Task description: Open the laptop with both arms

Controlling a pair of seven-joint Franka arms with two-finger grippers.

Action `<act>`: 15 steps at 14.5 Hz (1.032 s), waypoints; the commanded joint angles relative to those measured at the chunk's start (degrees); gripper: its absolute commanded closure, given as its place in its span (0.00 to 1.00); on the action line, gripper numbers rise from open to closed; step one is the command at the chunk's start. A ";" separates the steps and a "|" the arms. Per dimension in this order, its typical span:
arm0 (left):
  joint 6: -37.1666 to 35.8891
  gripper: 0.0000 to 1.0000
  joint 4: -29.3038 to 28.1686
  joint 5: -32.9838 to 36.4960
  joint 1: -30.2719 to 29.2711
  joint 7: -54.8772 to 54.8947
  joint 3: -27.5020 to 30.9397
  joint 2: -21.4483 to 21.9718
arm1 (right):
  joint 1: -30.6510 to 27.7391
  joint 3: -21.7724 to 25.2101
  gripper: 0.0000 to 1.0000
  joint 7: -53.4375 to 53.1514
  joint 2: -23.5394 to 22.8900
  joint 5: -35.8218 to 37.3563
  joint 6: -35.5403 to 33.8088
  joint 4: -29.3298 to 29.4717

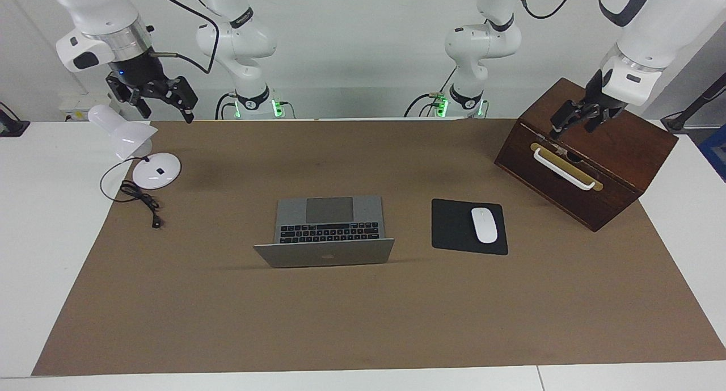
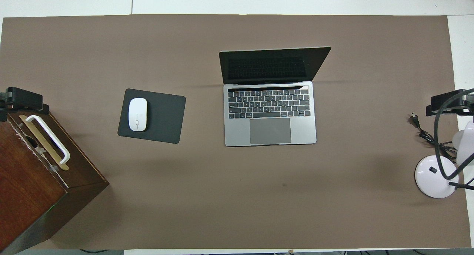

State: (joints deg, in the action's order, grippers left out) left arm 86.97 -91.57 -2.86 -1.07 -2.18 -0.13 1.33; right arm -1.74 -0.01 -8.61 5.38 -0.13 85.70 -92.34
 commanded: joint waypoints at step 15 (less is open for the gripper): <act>7.52 0.00 -5.99 1.01 0.36 1.91 0.04 3.06 | -1.08 -0.69 0.00 0.97 0.69 0.22 1.14 -0.91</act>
State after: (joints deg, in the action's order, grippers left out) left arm 93.73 -95.55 -2.86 -0.99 -0.90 -0.41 2.74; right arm -1.84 -0.24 -8.61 5.38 -0.13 85.75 -92.34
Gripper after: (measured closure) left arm 0.000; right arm 0.000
